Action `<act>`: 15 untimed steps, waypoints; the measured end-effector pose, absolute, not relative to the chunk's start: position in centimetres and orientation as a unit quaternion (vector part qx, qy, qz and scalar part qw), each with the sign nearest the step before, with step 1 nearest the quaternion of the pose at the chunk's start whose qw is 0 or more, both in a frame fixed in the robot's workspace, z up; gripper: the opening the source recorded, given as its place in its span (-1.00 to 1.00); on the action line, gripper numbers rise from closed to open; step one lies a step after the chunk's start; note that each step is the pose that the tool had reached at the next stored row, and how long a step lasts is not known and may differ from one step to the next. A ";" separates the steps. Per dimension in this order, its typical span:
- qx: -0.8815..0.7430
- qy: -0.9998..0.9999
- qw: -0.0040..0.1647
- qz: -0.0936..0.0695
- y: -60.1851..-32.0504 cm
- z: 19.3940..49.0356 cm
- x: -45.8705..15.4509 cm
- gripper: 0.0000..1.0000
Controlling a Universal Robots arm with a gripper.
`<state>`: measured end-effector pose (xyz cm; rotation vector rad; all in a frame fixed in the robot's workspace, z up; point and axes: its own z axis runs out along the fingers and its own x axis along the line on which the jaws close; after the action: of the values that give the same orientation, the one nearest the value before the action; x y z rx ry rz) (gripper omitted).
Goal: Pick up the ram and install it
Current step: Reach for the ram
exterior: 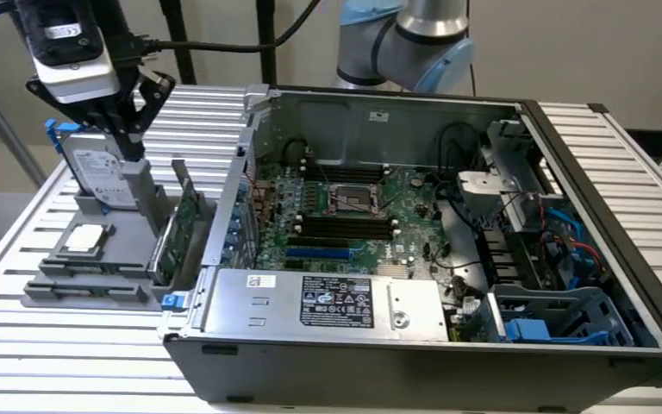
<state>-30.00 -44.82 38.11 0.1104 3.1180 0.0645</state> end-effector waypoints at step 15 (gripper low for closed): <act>0.035 0.999 0.011 0.016 -45.3 37.7 -36.8 -1.00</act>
<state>-36.81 -45.28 37.67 0.1101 3.1181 0.0497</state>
